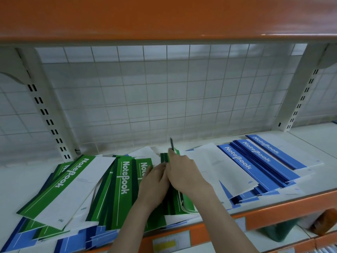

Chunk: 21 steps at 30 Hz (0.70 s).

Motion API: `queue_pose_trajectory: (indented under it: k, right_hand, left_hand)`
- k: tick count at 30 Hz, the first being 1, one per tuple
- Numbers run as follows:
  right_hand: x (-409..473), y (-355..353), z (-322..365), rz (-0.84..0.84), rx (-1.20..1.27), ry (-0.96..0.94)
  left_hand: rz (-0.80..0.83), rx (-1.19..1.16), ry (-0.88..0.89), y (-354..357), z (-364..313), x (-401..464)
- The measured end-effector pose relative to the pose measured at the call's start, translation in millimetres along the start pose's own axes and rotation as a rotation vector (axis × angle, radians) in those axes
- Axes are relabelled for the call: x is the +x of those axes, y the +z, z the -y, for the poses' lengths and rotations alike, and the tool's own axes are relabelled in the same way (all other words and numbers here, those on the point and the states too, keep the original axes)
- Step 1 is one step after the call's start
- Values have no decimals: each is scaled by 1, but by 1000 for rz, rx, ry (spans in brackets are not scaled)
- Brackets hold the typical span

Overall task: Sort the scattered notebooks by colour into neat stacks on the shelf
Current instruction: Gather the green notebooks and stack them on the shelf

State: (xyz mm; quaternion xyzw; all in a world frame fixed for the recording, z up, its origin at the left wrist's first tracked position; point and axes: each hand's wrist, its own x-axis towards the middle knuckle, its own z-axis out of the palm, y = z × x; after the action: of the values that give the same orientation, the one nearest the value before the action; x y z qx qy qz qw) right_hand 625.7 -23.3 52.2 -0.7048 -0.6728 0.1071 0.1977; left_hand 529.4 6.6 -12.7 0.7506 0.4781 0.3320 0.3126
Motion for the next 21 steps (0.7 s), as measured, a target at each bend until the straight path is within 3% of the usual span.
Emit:
queue_pose_trajectory:
  k: [5, 10, 14, 17, 21]
  right_hand:
    - [1, 1, 5, -25, 322, -75]
    - [0, 0, -13, -12, 450, -21]
    - [-2, 0, -31, -220, 449, 67]
    - [-3, -4, -42, -265, 506, 181]
    - [-2, -14, -50, -255, 853, 175]
  left_hand:
    - [44, -586, -279, -11, 4, 6]
    - [86, -618, -383, -21, 3, 10]
    - [-93, -635, -499, -22, 3, 11]
    - [-140, -665, -460, -25, 0, 9]
    - [-185, -597, -334, -32, -8, 7]
